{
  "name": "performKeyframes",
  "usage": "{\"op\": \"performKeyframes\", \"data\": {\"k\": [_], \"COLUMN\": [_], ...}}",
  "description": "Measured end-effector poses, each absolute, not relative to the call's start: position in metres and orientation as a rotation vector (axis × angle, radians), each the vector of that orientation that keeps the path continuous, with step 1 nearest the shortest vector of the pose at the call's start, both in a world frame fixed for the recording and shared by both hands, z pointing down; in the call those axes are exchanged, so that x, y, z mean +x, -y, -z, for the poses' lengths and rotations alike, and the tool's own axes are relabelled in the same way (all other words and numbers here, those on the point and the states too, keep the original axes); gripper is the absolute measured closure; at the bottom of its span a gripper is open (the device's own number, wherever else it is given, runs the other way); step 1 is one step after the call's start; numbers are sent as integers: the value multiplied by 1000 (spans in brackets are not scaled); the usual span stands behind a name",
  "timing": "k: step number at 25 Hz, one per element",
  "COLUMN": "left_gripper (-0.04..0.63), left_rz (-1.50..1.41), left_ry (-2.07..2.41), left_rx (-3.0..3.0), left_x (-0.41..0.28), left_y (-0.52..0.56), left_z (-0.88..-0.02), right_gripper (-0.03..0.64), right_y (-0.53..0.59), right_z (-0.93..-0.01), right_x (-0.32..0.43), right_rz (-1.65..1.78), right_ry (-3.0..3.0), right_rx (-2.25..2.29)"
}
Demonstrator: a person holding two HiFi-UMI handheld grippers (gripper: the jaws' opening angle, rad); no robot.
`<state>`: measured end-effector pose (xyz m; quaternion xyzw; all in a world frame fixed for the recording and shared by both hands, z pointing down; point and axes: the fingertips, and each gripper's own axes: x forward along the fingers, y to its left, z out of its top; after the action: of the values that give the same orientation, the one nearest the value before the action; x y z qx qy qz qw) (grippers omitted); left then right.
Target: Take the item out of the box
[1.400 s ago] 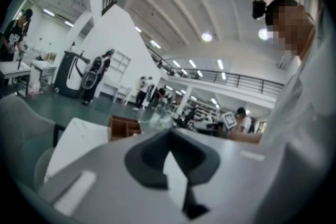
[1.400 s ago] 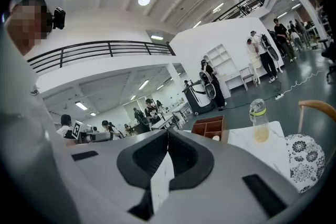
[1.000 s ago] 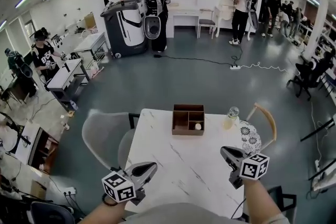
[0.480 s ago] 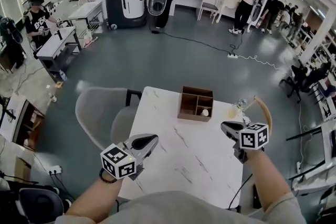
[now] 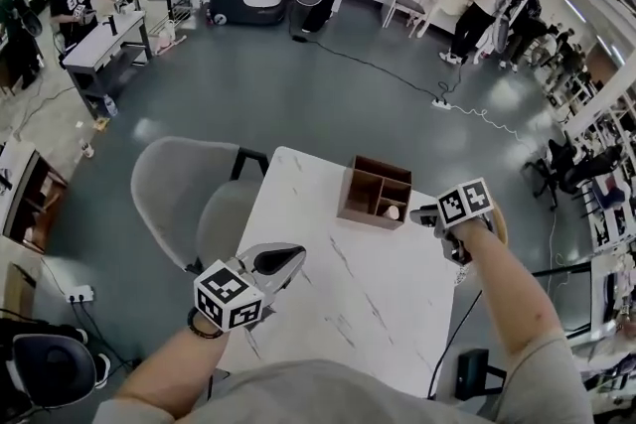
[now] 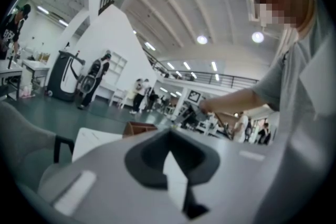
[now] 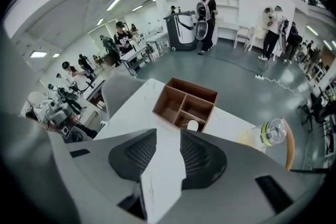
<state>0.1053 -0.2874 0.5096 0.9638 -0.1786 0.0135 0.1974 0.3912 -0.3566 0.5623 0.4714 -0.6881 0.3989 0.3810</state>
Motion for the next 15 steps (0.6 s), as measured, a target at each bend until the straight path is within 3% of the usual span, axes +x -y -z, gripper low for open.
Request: {"op": "performKeyframes", "data": {"k": [15], "left_gripper": [592], "left_rz": [-76], "left_ry": [516], "left_rx": [2695], "left_x": [99], "left_y": [303], "left_z": [-550], "right_gripper": [401], "right_y": [402], "right_z": [-648], "right_x": [415], "right_rz": [-1275], "right_ry": [1434], "right_rx": [1217]}}
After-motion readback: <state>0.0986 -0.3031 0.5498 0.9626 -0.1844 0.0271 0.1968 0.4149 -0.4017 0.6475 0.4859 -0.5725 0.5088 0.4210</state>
